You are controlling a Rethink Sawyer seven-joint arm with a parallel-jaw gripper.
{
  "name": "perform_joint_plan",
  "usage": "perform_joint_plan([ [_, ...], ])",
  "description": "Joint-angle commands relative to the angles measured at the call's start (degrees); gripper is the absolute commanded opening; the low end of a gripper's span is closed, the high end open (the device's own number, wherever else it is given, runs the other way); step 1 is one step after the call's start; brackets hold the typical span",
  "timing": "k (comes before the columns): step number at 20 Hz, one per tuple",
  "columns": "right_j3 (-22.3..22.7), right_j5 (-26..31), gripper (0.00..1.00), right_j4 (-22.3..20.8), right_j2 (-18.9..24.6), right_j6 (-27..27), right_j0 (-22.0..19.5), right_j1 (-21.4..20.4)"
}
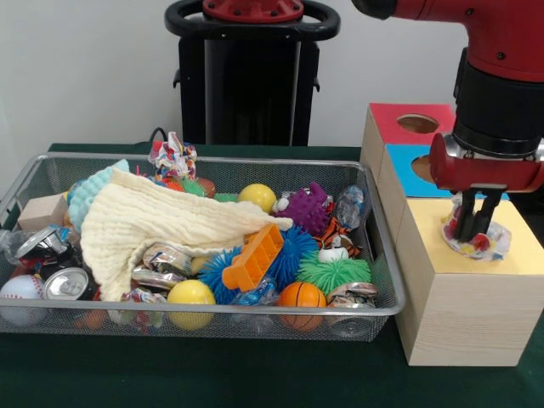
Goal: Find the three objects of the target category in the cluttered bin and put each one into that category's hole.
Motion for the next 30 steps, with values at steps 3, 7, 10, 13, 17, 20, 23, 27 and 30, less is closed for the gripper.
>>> perform_joint_plan([
  [3, -0.09, 5.82, 0.00, 0.34, 4.54, 9.51, -2.20, 5.16],
  [7, -2.11, 5.02, 0.00, -0.18, 4.26, 9.39, -2.12, 7.38],
  [10, -4.53, 4.44, 0.00, -0.36, 4.49, 9.31, -2.10, 9.84],
  [13, -5.91, 3.69, 0.00, -0.80, 4.70, 8.80, -2.04, 11.70],
  [17, -7.31, 2.89, 0.00, -0.86, 5.46, 8.20, -2.36, 13.67],
  [20, -5.55, 2.90, 0.00, -0.75, 5.66, 8.22, -2.52, 12.78],
  [23, -4.61, 3.16, 0.00, -0.96, 5.55, 7.91, -2.63, 11.97],
  [27, -0.75, -0.09, 0.00, -0.80, 5.64, 8.57, -2.44, 10.14],
  [30, 1.57, -1.30, 0.00, -0.53, 5.72, 9.03, -2.47, 9.03],
])
